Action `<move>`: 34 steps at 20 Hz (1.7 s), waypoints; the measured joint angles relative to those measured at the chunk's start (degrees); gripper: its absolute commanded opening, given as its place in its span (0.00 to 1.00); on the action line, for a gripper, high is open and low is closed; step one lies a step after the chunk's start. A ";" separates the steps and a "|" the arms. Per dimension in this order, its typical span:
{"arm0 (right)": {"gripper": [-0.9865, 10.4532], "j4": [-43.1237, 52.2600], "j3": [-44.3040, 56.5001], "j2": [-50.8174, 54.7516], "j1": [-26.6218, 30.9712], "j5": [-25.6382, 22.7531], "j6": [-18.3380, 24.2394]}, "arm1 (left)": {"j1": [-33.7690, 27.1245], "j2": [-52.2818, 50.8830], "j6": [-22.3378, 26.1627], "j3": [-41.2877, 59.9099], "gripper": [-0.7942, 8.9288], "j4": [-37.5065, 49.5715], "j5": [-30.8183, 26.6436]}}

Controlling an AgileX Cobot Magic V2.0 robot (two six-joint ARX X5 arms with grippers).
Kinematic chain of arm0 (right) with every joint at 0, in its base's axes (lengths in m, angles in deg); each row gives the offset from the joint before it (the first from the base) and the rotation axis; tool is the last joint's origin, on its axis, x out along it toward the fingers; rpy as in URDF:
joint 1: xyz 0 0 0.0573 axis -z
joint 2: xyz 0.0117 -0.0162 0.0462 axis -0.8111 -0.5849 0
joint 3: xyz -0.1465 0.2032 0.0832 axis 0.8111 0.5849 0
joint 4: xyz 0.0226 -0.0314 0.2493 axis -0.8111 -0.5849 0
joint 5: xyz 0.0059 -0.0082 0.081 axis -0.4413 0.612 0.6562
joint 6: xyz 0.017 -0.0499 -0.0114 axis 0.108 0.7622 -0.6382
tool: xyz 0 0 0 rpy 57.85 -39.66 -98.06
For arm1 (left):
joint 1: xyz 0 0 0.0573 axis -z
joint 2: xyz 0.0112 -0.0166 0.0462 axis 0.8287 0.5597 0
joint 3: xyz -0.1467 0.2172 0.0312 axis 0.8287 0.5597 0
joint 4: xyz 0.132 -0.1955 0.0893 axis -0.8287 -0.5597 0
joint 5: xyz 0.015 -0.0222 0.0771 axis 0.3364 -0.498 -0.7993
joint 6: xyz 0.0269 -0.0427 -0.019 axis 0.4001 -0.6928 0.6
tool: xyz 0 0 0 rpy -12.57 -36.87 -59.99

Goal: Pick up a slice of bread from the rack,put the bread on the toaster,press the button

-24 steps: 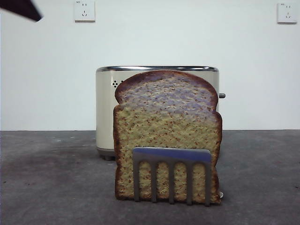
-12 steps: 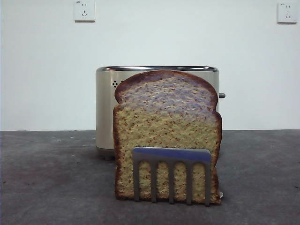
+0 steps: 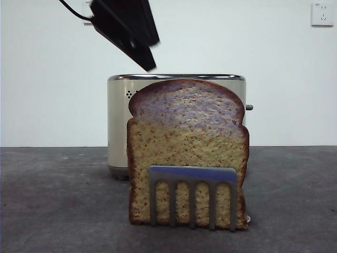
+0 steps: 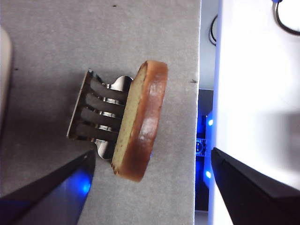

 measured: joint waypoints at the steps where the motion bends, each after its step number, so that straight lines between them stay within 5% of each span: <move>1: 0.09 -0.74 -0.02 0.00 0.00 0.00 0.00 | 0.22 0.98 0.28 0.00 0.50 0.35 -0.44; 7: 0.09 -2.60 -0.02 0.00 0.00 0.00 0.00 | 0.26 4.72 1.33 0.00 0.49 3.87 -1.01; 12: 0.09 -3.78 -0.07 0.00 0.00 0.00 0.00 | 1.07 6.32 2.38 0.00 0.24 4.09 -3.13; 19: 0.09 -3.85 -0.09 0.00 0.00 0.00 0.00 | 1.44 7.02 4.33 0.00 0.19 4.57 -3.10; 22: 0.09 -3.93 -0.09 0.00 0.00 0.00 0.00 | 1.44 7.65 4.50 0.00 0.07 4.76 -3.08; 34: 0.09 -5.49 -0.09 0.00 0.00 -0.74 0.00 | 1.46 7.65 5.40 -13.70 0.07 -5.57 -4.94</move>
